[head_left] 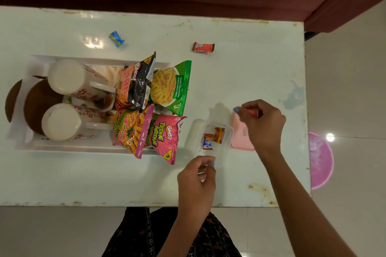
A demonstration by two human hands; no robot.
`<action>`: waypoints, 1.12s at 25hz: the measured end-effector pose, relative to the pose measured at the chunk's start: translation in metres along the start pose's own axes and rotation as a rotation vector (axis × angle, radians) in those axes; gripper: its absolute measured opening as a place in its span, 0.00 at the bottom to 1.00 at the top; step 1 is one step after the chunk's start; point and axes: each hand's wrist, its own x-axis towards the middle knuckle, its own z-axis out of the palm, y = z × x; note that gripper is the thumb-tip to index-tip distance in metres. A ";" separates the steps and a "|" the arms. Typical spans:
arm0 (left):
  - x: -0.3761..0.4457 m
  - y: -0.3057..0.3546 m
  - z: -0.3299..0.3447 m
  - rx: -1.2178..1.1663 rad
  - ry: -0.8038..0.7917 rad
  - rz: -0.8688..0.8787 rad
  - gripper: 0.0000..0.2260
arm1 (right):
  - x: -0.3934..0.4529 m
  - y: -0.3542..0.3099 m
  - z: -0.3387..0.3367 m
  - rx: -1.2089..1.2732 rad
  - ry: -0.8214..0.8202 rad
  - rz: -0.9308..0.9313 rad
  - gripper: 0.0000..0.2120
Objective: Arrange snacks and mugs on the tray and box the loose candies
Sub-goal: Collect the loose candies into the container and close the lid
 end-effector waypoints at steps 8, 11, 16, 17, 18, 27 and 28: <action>0.021 0.053 -0.051 -0.136 -0.091 0.094 0.09 | -0.036 -0.022 0.014 0.016 -0.179 -0.022 0.11; 0.055 0.095 -0.094 -0.060 0.148 0.325 0.07 | 0.013 -0.036 0.033 -0.025 -0.129 -0.101 0.09; 0.146 0.150 -0.148 0.097 0.434 0.542 0.09 | 0.089 -0.064 0.079 -0.497 -0.376 -0.238 0.39; 0.168 0.154 -0.154 0.164 0.403 0.527 0.11 | 0.095 -0.069 0.088 -0.607 -0.443 -0.276 0.46; 0.190 0.157 -0.158 0.251 0.365 0.497 0.13 | 0.099 -0.073 0.096 -0.689 -0.493 -0.318 0.51; 0.306 0.124 -0.166 1.024 0.038 0.264 0.26 | 0.107 -0.083 0.106 -0.731 -0.624 -0.269 0.51; 0.313 0.120 -0.165 1.071 0.050 0.246 0.25 | 0.107 -0.083 0.105 -0.727 -0.621 -0.265 0.51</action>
